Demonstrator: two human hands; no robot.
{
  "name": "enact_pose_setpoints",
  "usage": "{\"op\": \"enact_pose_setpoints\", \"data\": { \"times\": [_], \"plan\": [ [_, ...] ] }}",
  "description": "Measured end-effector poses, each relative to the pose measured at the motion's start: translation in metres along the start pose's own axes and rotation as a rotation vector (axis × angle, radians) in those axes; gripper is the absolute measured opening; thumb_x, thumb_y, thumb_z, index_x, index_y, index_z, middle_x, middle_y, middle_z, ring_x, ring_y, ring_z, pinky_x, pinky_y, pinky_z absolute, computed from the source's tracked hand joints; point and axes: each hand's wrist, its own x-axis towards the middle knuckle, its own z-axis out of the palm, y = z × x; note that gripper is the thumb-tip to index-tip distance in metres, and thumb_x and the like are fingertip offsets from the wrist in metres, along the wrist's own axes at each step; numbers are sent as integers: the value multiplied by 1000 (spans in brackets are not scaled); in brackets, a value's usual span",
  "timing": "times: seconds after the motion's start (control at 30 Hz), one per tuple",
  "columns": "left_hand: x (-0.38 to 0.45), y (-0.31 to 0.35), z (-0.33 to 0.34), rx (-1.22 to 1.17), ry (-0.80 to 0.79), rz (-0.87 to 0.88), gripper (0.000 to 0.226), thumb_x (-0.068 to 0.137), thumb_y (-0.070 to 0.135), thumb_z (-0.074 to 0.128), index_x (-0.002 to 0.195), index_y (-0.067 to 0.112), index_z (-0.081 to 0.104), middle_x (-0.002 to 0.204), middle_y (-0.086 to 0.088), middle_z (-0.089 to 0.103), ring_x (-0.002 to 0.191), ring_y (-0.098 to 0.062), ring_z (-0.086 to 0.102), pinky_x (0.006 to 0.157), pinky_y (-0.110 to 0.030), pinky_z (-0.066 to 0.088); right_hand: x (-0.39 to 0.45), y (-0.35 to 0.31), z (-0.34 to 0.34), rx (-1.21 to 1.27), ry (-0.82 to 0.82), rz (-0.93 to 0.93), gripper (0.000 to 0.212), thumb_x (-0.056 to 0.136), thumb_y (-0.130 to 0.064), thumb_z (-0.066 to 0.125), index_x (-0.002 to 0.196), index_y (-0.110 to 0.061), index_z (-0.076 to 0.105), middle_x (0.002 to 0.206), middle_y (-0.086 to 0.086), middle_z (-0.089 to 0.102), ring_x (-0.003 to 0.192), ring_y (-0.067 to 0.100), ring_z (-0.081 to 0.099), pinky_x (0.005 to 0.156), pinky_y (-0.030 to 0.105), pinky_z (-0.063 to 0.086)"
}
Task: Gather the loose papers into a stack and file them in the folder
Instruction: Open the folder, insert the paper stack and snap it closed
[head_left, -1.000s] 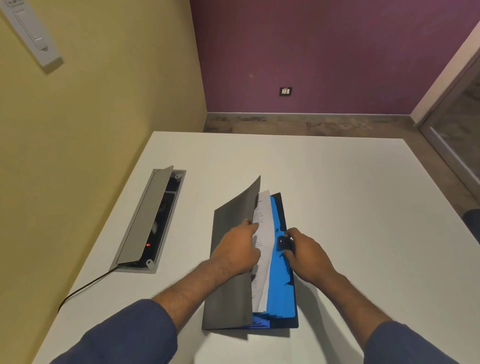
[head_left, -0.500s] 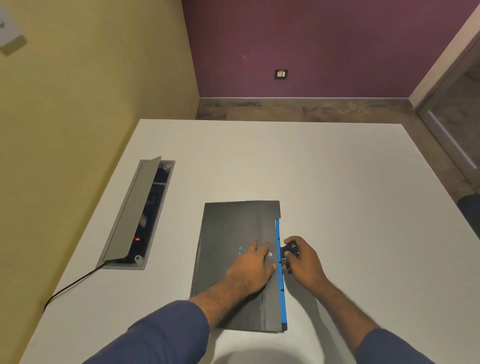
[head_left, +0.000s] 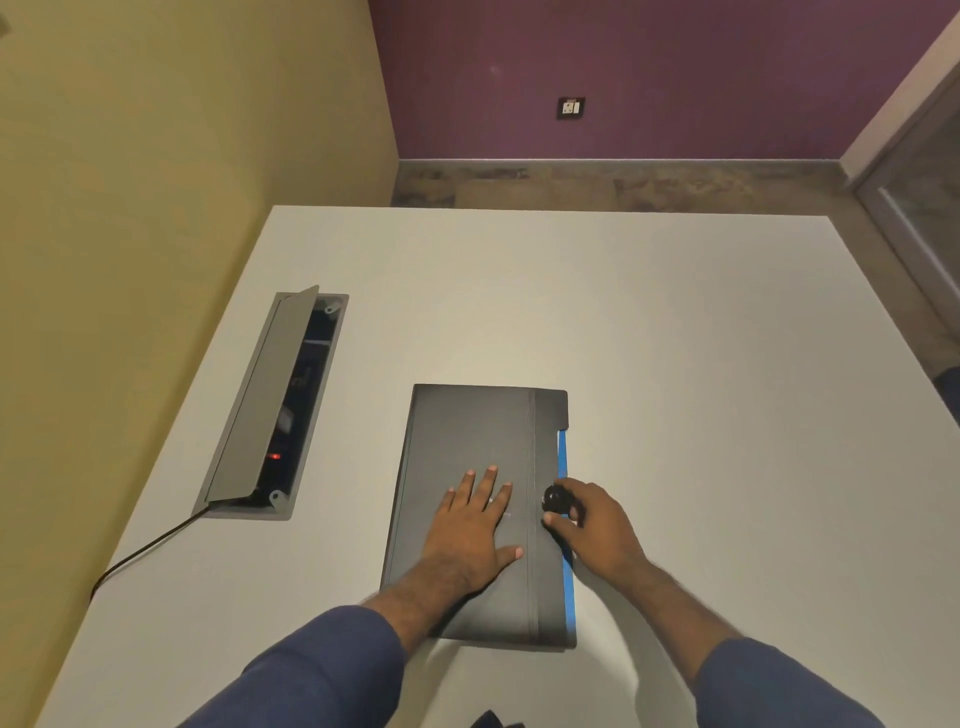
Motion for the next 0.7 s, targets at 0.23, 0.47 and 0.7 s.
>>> {"op": "enact_pose_setpoints", "data": {
  "times": [0.23, 0.47, 0.7],
  "plan": [
    [2, 0, 4, 12, -11, -4, 86, 93, 66, 38, 156, 31, -8, 164, 1, -20, 152, -27, -16, 122, -45, -4, 8, 0, 11, -131, 61, 64, 39, 96, -41, 51, 127, -20, 62, 110, 5, 69, 99, 21, 61, 86, 24, 44],
    [2, -2, 6, 6, -4, 0, 85, 93, 67, 38, 156, 32, -7, 165, 2, -20, 152, -26, -17, 122, -45, -4, 23, -10, 21, 32, 140, 227, 19, 84, -28, 71, 91, -16, 58, 92, 4, 66, 83, 22, 60, 71, 29, 46],
    [6, -3, 11, 8, -8, -9, 86, 92, 67, 39, 156, 33, -8, 164, 2, -21, 151, -26, -18, 121, -45, -5, 40, -3, 20, 145, 110, 343, 34, 75, -22, 81, 90, -14, 52, 92, 3, 58, 81, 19, 53, 63, 25, 39]
  ]
}}
